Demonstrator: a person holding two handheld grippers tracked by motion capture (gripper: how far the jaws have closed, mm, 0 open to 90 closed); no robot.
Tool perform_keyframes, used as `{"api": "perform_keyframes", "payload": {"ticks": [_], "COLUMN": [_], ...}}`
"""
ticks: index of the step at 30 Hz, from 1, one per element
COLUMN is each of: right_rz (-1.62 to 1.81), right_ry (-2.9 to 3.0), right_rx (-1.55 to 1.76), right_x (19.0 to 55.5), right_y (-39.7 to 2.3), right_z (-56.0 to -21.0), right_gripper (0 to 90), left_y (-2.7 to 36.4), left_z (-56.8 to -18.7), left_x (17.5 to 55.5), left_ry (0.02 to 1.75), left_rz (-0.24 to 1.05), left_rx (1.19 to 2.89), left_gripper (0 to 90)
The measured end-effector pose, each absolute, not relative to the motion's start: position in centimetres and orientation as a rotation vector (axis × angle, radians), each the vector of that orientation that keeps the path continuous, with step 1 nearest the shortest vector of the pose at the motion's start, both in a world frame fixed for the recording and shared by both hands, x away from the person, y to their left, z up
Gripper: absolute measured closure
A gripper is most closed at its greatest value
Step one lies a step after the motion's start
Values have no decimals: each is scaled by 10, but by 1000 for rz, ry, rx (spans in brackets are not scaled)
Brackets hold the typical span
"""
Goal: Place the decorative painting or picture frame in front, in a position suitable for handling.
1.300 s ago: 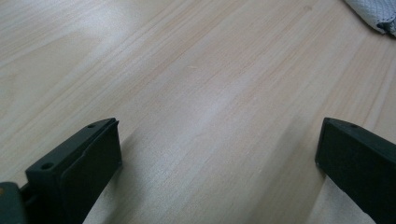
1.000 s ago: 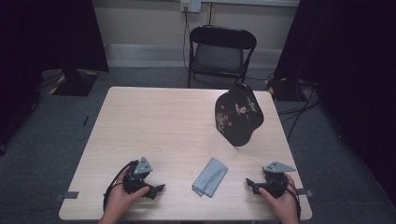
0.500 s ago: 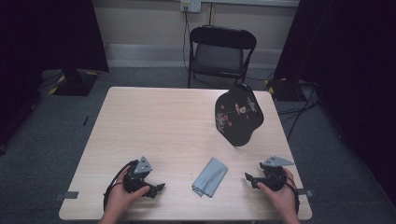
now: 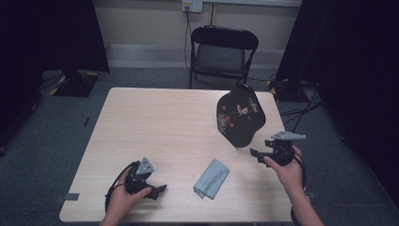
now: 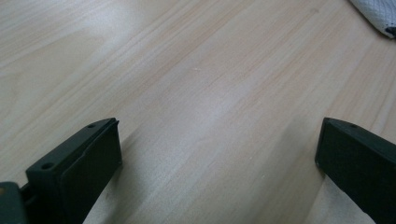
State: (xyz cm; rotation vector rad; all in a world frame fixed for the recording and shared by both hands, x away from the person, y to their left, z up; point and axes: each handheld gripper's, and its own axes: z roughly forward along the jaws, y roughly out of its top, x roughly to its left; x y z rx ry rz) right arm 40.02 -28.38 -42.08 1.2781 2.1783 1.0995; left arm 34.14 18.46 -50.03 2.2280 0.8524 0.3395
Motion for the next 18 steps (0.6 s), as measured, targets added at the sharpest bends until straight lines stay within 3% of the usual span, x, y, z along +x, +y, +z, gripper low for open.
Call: {"api": "perform_keyframes", "payload": {"ticks": [3,5,6,7,9,18], "right_rz": [1096,1093,1092,1094,1098,1089], "right_ry": [2179,2180,2180,2179,2176,2183], "right_rx": [1284,1273,1267,1268,1265,1261], "right_x": [405,407,408,409,410,417], "right_y": [-284,-282,-282,-281,-280,-274], "right_z": [-415,-411,-410,-409,-408,-406], "right_gripper": [224,224,224,224,225,224], "left_y": [184,181,178,178,170,111], "left_z": [-496,-492,-489,-489,-484,-475], "left_x": [341,341,341,341,342,334], "left_ry": [860,859,866,866,854,710], "left_rz": [331,316,314,314,309,175], "left_rx": [2242,2239,2245,2245,2238,2233], "left_gripper": [57,199,210,163,153,175]}}
